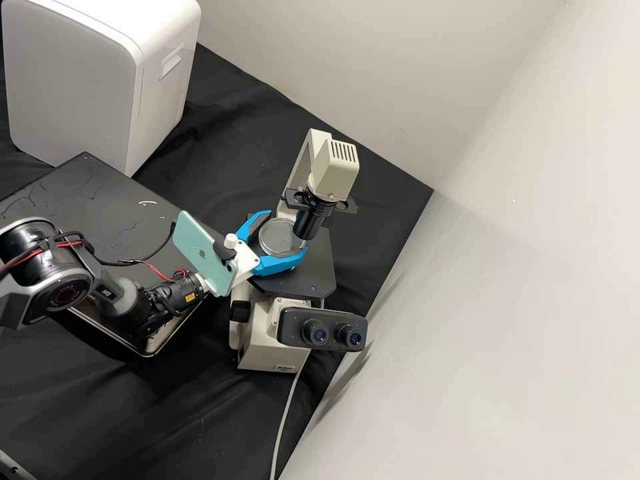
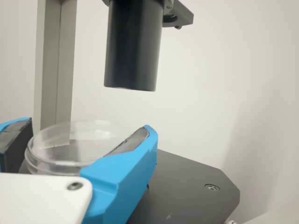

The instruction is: Place the petri dish on the microscope

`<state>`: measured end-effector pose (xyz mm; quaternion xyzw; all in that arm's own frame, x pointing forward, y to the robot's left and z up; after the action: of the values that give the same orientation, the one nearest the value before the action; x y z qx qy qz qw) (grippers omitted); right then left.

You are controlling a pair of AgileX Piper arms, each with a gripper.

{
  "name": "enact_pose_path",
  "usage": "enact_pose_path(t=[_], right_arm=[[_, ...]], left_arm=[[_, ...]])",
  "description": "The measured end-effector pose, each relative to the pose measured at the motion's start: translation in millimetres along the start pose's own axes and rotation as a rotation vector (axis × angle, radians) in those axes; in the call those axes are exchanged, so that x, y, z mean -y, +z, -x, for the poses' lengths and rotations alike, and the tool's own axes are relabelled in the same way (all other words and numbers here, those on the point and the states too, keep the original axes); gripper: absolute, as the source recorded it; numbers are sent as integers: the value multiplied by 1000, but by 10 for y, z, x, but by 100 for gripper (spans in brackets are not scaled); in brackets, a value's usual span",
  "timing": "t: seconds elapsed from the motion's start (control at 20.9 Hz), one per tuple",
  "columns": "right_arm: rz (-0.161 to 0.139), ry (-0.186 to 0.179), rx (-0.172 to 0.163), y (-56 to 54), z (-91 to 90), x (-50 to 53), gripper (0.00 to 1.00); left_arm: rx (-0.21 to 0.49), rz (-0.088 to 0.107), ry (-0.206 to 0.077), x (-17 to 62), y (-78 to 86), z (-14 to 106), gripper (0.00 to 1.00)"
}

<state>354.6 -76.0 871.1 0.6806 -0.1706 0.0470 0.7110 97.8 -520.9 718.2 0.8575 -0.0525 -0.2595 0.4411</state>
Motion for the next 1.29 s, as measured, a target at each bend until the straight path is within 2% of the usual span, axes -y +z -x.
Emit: enact_pose_path(t=[0.62,0.91,1.05,1.15,1.29], right_arm=[[5,-4,4,3,0,4,100],[5,-4,4,-5,9,-6,100],[2,-17,15,-31,85,-38,100],[-17,-22,20,-48,153,-60,100],[-24,-33,31,-60,258,-80,100]], left_arm=[[0,0,0,0,0,0,100],[-2,-8,-7,15,2,-5,100],[-2,-8,-7,15,2,-5,100],[-2,-8,-7,15,2,-5,100],[-2,-8,-7,15,2,-5,100]])
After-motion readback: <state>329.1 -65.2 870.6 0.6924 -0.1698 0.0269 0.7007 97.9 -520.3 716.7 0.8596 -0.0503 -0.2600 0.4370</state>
